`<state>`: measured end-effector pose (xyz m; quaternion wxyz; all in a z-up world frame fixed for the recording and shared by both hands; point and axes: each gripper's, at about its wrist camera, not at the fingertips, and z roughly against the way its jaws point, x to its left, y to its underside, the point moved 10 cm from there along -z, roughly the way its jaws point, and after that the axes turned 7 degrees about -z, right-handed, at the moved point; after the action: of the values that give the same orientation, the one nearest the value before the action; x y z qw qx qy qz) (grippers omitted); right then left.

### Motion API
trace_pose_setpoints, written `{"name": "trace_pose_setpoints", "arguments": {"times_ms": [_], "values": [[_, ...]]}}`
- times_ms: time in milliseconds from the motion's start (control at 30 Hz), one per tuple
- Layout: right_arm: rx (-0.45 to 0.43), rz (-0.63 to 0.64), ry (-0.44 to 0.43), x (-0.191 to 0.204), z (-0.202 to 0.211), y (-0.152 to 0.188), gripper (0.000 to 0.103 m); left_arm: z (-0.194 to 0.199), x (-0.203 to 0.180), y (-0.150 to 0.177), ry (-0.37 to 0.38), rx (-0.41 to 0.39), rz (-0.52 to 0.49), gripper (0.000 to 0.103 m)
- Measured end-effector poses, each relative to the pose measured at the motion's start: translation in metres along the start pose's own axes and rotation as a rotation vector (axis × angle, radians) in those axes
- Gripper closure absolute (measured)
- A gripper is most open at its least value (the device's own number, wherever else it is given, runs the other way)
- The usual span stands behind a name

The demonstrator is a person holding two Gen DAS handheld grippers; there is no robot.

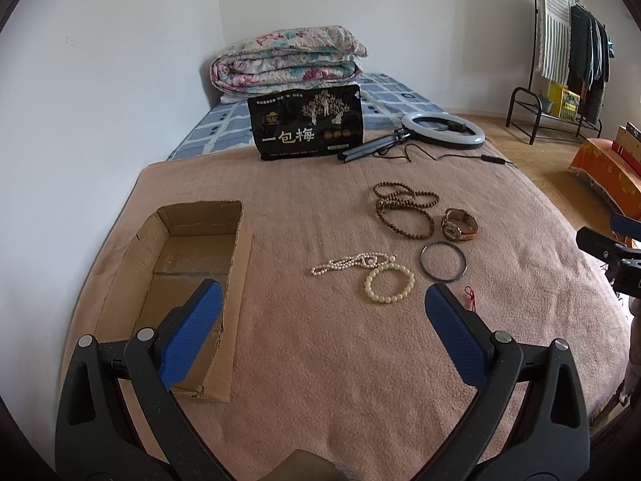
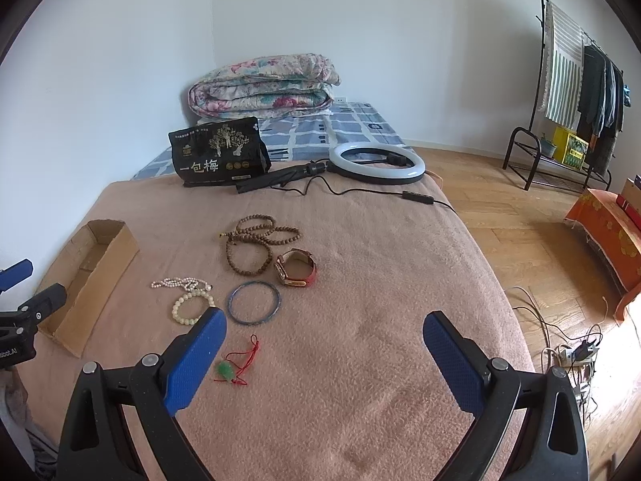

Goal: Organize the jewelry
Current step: 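Reach the left tool to the pearl necklace and close on it while the right tool reaches the red-strap watch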

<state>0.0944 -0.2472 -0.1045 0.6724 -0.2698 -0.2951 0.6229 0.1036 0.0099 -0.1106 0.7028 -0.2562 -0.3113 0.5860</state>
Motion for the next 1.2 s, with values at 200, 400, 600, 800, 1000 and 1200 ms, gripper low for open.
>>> {"name": "trace_pose_setpoints", "arguments": {"times_ms": [200,400,600,800,1000,1200], "values": [[0.087,-0.032,-0.049,-0.007,-0.029,-0.003,0.003,-0.026,0.000,-0.003,0.038,0.069,0.028,0.008],[0.165,-0.089,-0.072,-0.015,-0.059,-0.009,0.006,-0.062,-0.002,-0.007,0.076,0.153,0.034,0.023],[0.206,-0.046,-0.057,-0.014,-0.094,-0.020,0.009,-0.092,-0.009,-0.007,0.105,0.208,0.065,0.038],[0.268,-0.050,-0.096,-0.005,-0.130,-0.026,0.017,-0.121,-0.024,-0.010,0.143,0.254,0.055,0.045],[0.326,-0.090,-0.131,0.001,-0.156,-0.026,0.028,-0.159,-0.028,-0.008,0.179,0.335,0.111,0.051],[0.360,-0.127,-0.156,0.004,-0.168,-0.027,0.035,-0.187,-0.016,-0.004,0.153,0.392,0.179,0.056]]}}
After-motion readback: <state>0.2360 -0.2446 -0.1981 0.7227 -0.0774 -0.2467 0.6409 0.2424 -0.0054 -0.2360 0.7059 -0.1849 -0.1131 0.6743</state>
